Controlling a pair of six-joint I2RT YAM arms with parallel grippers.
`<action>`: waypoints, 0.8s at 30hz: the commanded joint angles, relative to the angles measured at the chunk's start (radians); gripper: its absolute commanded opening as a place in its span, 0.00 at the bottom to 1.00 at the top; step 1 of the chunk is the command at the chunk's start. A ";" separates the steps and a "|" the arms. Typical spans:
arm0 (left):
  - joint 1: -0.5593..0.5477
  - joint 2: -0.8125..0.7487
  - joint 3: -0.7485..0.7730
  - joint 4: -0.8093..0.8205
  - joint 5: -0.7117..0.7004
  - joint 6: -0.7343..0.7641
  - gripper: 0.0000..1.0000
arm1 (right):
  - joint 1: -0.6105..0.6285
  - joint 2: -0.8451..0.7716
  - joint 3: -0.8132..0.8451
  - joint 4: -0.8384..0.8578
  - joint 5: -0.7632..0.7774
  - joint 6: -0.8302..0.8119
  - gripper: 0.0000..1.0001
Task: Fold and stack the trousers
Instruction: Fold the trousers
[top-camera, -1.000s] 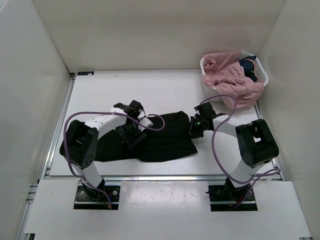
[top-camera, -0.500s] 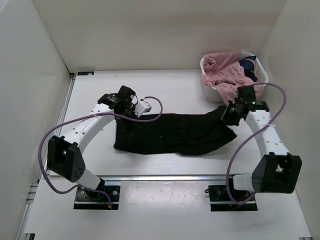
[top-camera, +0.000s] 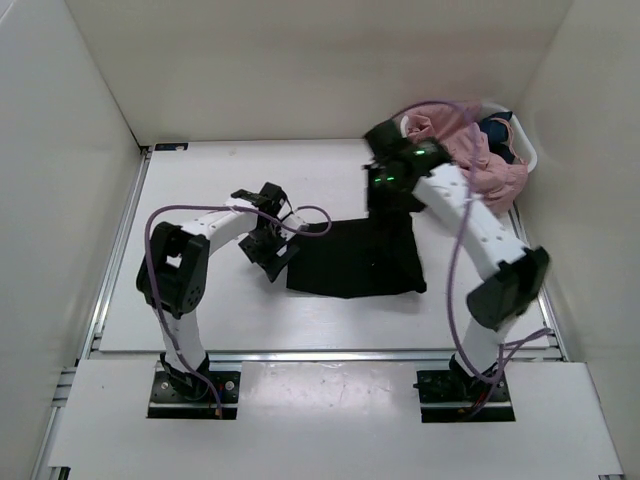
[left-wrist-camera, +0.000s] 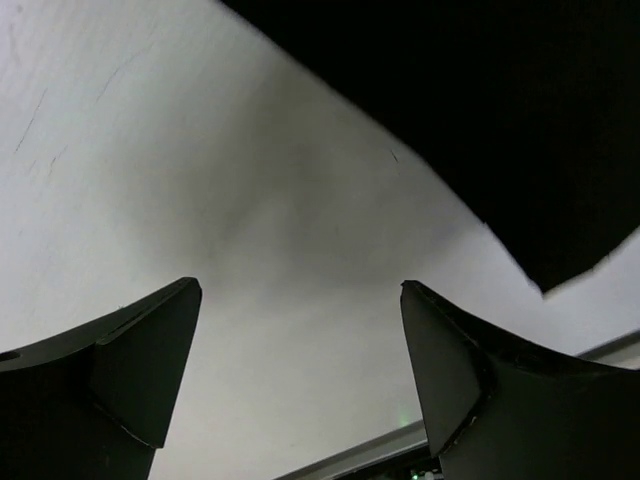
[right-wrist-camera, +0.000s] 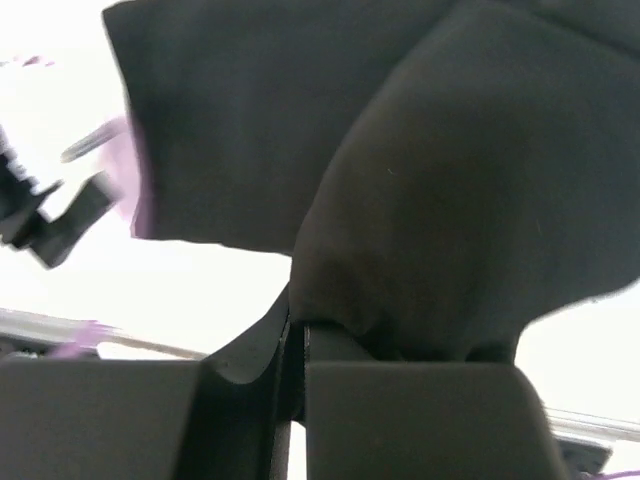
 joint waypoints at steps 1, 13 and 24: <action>-0.002 0.036 0.032 0.058 0.024 -0.031 0.92 | 0.148 0.118 0.121 -0.072 0.047 0.135 0.00; 0.056 0.121 0.042 0.076 0.070 -0.021 0.56 | 0.383 0.290 0.178 0.120 0.038 0.270 0.00; 0.066 0.083 0.031 0.067 0.144 0.008 0.46 | 0.418 0.364 0.239 0.274 -0.050 0.295 0.00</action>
